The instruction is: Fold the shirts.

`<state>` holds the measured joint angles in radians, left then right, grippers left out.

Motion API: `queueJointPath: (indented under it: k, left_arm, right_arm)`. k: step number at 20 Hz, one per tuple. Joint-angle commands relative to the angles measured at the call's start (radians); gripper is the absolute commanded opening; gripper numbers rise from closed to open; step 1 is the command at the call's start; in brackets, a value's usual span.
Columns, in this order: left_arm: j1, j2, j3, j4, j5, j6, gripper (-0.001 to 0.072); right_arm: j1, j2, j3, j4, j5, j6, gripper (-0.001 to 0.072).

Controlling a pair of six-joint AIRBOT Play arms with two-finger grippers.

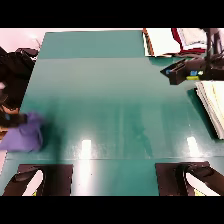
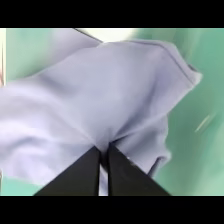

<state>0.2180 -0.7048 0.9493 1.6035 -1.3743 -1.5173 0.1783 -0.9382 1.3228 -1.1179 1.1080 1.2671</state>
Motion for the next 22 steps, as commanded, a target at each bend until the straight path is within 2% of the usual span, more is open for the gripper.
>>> queueJointPath:
  k: [1, 6, 9, 12, 16, 22]
  left_arm:
    - [0.0, 0.0, 0.312, -0.269, 0.032, 0.019, 0.0022]
    - [0.0, -0.004, 0.504, -0.603, 0.146, 0.089, 0.002]
    - [0.0, -0.004, 0.52, -0.702, 0.223, 0.118, 0.002]
    - [-0.031, -0.039, 0.52, -0.786, 0.225, 0.139, 0.0019]
    - [-0.376, -0.174, 0.52, -0.679, 0.303, 0.135, 0.0019]
    - [-0.893, -0.499, 0.52, -0.54, 0.387, 0.115, 0.0021]
  right_arm:
    - [0.001, -0.003, 0.123, -0.004, -0.026, 0.018, 0.0015]
    - [-0.048, -0.003, 0.288, -0.008, -0.051, 0.018, 0.0015]
    - [-0.131, -0.003, 0.354, -0.007, -0.047, 0.023, 0.0015]
    - [-0.193, -0.003, 0.391, -0.005, -0.026, 0.056, 0.0015]
    - [-0.215, -0.003, 0.391, 0.0, -0.003, 0.061, 0.0015]
    - [-0.215, -0.003, 0.39, 0.0, 0.009, 0.079, 0.0015]
